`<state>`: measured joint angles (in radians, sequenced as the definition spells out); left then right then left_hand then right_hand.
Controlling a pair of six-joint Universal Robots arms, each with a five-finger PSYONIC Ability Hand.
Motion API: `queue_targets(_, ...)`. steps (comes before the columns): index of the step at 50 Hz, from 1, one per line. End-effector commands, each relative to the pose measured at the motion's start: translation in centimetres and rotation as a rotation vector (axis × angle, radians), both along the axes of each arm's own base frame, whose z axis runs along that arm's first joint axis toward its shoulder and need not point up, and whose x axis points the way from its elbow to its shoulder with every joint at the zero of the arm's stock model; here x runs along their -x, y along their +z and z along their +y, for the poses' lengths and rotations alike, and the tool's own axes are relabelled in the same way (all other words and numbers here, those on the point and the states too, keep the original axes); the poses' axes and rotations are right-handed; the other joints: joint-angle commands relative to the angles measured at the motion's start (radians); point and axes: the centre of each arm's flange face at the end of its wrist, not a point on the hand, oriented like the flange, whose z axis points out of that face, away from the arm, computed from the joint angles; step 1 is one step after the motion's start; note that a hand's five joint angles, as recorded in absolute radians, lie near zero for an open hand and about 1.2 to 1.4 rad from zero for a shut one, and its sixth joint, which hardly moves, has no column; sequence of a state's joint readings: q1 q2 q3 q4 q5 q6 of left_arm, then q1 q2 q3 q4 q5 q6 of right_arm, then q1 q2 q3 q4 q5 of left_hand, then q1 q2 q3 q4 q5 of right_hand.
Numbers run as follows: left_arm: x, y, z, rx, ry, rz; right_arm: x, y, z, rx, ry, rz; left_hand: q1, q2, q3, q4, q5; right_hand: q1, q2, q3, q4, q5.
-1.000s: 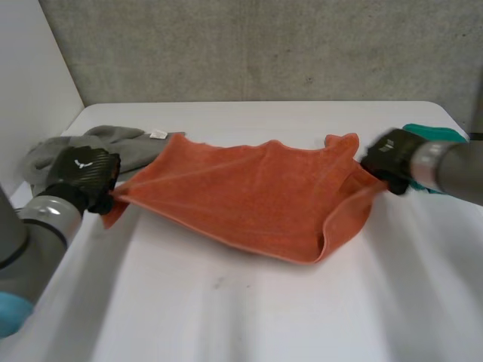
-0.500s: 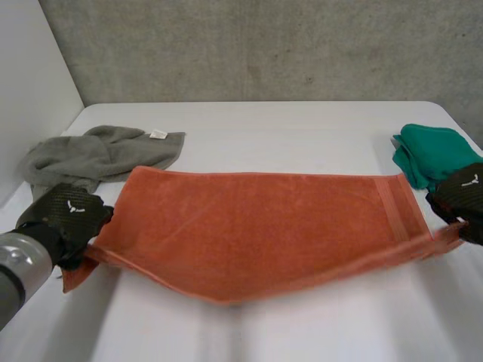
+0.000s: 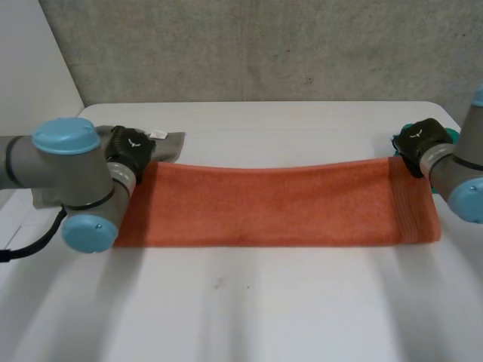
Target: Fold the laundry.
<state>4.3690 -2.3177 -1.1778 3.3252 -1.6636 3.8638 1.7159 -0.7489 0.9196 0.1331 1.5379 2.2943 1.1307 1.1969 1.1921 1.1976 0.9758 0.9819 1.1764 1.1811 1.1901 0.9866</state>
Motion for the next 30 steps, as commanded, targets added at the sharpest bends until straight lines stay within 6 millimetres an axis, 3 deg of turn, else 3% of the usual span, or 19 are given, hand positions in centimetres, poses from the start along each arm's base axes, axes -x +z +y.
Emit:
queue_targets(1, 1.2, -1.7, -2.2, 0.053, -0.01, 0.001, -0.8, -1.8, -2.6, 0.049, -0.058, 0.017, -0.07, -0.137, -0.132, -0.137, -0.09, 0.247, 0.052, 0.048, 0.039, 0.068)
queue_targets(2, 1.3, -1.8, -2.3, 0.072, -0.01, 0.0, -0.9, -1.9, -2.7, 0.052, -0.066, 0.022, -0.493, -0.559, -0.554, -0.56, -0.513, -0.191, -0.385, -0.39, -0.399, -0.37)
queue_targets(4, 1.5, -1.7, -2.5, 0.097, -0.012, 0.002, -1.2, -2.0, -2.7, 0.059, -0.08, 0.029, -0.866, -0.932, -0.927, -0.932, -0.885, -0.807, -1.002, -1.007, -1.016, -0.987)
queue_targets(8, 2.0, -0.5, -2.3, 0.154, -0.017, 0.033, -1.9, -0.7, -2.3, 0.091, -0.099, 0.009, -0.947, -1.013, -1.008, -1.013, -0.966, -0.807, -1.002, -1.007, -1.016, -0.987)
queue_targets(12, 1.7, 0.8, -1.3, 0.161, -0.021, 0.061, -1.4, 2.8, -1.3, 0.125, -0.12, -0.08, -0.952, -1.019, -1.014, -1.019, -0.972, -0.807, -1.002, -1.007, -1.016, -0.987)
queue_targets(13, 1.5, 1.3, -1.0, 0.163, -0.019, 0.065, -1.2, 4.5, -0.6, 0.141, -0.12, -0.123, -0.952, -1.019, -1.014, -1.019, -0.972, -0.807, -1.002, -1.007, -1.016, -0.987)
queue_targets(17, 0.8, 3.3, 0.6, 0.164, -0.024, 0.085, -1.3, 7.0, 1.8, 0.138, -0.058, -0.201, -0.955, -1.022, -1.017, -1.022, -0.975, -0.807, -1.002, -1.007, -1.016, -0.987)
queue_targets(20, 0.5, 3.5, 2.1, 0.131, -0.05, 0.087, -0.8, 7.2, 3.1, 0.1, -0.029, -0.219, -0.956, -1.022, -1.018, -1.023, -0.976, -0.807, -1.002, -1.007, -1.016, -0.987)
queue_targets(25, -0.8, 3.1, 5.3, 0.003, -0.108, 0.061, 0.6, 4.7, 6.0, -0.041, 0.011, -0.221, -0.955, -1.022, -1.017, -1.022, -0.975, -0.807, -1.002, -1.007, -1.016, -0.987)
queue_targets(30, -2.4, 2.0, 6.5, -0.091, -0.108, 0.068, 1.0, 3.5, 8.3, -0.111, 0.04, -0.228, -0.947, -1.013, -1.008, -1.013, -0.966, -0.807, -1.002, -1.007, -1.016, -0.987)
